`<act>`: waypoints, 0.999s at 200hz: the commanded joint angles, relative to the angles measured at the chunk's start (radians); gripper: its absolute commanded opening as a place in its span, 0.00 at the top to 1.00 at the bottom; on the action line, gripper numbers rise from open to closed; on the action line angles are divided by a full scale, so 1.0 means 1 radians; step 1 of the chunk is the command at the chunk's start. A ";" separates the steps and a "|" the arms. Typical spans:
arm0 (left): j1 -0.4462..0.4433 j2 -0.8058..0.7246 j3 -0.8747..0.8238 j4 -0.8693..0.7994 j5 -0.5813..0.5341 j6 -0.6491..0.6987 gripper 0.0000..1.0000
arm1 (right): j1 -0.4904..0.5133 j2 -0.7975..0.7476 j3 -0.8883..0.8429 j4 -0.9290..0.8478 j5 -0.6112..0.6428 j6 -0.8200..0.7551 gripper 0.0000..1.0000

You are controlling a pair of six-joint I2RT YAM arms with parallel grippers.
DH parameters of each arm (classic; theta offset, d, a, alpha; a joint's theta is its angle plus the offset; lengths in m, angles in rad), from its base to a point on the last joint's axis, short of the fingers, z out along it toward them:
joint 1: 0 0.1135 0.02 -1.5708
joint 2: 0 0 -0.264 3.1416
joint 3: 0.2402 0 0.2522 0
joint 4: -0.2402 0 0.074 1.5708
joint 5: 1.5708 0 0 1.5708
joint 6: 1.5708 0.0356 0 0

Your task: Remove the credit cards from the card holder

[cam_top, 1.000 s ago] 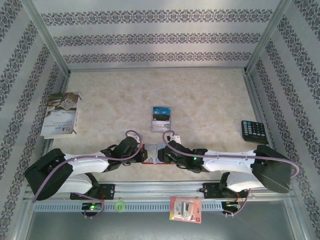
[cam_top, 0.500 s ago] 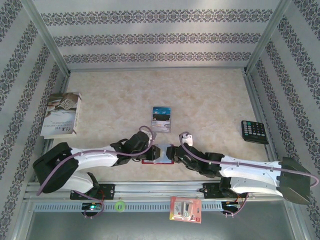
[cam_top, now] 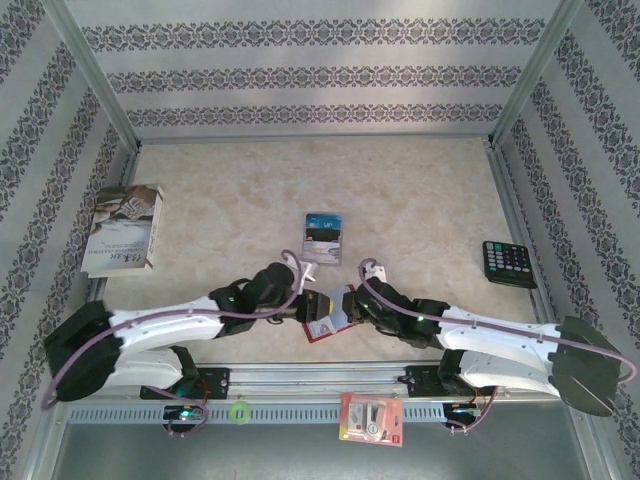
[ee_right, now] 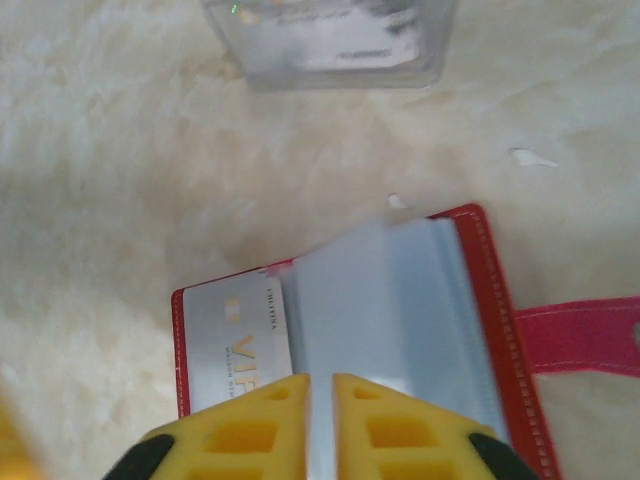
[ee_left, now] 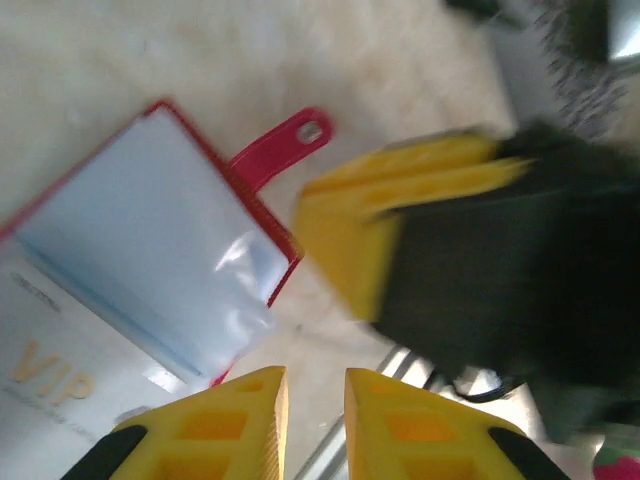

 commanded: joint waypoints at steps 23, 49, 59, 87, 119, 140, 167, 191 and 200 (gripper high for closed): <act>0.115 -0.057 -0.107 -0.171 -0.115 0.057 0.84 | -0.006 0.143 0.137 0.058 -0.192 -0.124 0.93; 0.114 0.014 -0.133 -0.080 -0.071 0.047 0.84 | -0.006 0.202 0.167 0.041 -0.211 -0.118 0.93; 0.114 0.038 -0.139 -0.038 -0.050 0.039 0.83 | -0.007 0.224 0.174 0.014 -0.206 -0.117 0.93; 0.087 0.098 -0.115 -0.021 -0.039 0.049 0.77 | -0.017 0.271 0.150 -0.025 -0.170 -0.098 0.95; 0.084 0.155 -0.094 -0.067 -0.080 0.060 0.86 | -0.020 0.292 0.115 -0.091 -0.070 -0.063 0.95; 0.089 0.187 -0.097 -0.063 -0.081 0.058 0.92 | -0.022 0.261 0.074 -0.116 0.006 -0.022 0.95; 0.091 0.224 -0.094 -0.047 -0.072 0.063 0.97 | -0.023 0.222 0.029 -0.129 0.086 0.020 0.95; 0.094 0.271 -0.085 -0.033 -0.058 0.069 1.00 | -0.028 0.229 0.013 -0.145 0.122 0.049 0.92; 0.095 0.283 -0.086 -0.025 -0.054 0.067 1.00 | -0.030 0.239 0.013 -0.156 0.129 0.059 0.92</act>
